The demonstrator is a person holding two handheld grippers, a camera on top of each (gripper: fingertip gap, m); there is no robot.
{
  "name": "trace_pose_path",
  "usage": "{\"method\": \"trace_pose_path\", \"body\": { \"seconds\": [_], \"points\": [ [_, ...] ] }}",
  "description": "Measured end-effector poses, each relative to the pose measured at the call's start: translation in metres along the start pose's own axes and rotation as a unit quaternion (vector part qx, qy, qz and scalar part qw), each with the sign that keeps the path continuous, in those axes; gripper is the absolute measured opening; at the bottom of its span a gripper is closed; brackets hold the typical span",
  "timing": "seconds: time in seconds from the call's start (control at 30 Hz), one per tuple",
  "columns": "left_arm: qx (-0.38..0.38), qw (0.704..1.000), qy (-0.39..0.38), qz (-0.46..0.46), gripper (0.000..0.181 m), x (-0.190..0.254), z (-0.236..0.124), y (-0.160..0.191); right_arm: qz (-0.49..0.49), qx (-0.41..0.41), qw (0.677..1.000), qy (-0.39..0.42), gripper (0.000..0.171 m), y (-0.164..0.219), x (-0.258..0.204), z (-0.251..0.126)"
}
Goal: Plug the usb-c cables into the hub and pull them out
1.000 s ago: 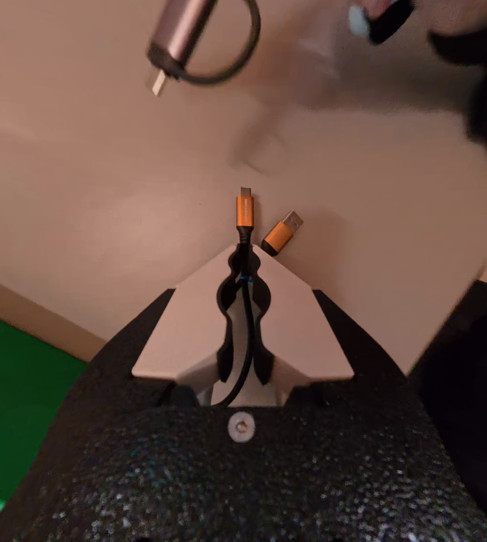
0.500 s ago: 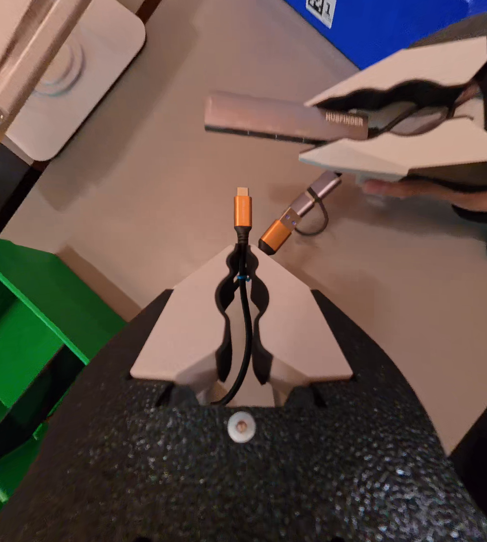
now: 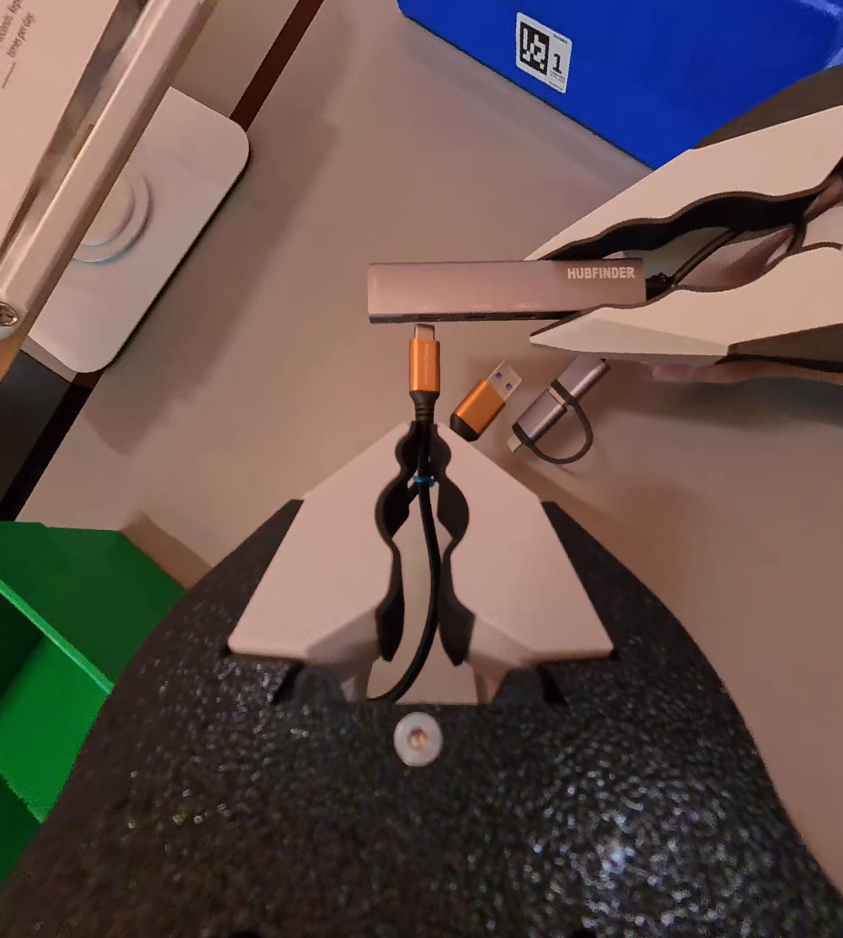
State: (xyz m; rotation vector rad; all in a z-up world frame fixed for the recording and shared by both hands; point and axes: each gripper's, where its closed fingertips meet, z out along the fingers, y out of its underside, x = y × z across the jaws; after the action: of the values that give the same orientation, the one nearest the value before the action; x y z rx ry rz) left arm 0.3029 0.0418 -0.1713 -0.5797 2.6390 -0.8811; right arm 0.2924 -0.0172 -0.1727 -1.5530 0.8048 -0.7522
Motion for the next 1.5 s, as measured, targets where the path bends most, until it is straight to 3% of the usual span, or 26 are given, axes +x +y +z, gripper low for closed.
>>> {"method": "trace_pose_path", "body": {
  "seconds": [0.03,0.9,1.33,1.5],
  "points": [
    [0.004,1.0,0.004,-0.003,0.001,0.0,0.0,-0.001,0.002,-0.001,1.0,0.0,0.024,0.001,0.001,0.0],
    [-0.005,0.999,0.03,-0.023,0.001,0.005,0.003,0.007,-0.066,-0.013,0.998,0.002,0.024,0.005,-0.004,0.002],
    [0.047,0.999,0.012,-0.019,0.0,0.001,-0.002,-0.01,-0.015,0.008,1.0,0.002,0.024,-0.002,0.001,0.0],
    [0.126,0.99,-0.035,0.06,0.002,-0.001,0.001,-0.035,0.1,0.045,0.994,0.013,0.024,-0.007,0.017,-0.005]
  ]
}}
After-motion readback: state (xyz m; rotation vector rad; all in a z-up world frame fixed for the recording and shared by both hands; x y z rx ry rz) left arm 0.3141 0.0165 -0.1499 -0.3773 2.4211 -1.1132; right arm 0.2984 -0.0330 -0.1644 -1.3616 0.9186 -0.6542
